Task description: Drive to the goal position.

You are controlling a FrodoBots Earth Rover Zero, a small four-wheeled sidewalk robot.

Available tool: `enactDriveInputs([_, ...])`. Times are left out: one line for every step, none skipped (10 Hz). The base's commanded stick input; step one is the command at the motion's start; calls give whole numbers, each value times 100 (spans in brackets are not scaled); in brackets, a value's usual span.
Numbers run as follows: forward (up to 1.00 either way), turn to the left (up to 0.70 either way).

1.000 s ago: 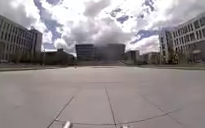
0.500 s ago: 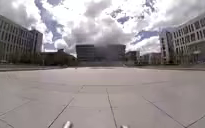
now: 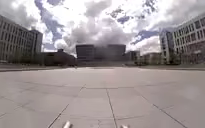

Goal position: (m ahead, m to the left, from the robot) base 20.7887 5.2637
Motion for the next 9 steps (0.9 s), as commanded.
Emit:
enactDriveInputs([70,0])
enactDriveInputs([70,0])
enactDriveInputs([70,0])
enactDriveInputs([70,0])
enactDriveInputs([70,-1])
enactDriveInputs([70,-4])
enactDriveInputs([70,-8])
enactDriveInputs([70,-13])
enactDriveInputs([70,-18])
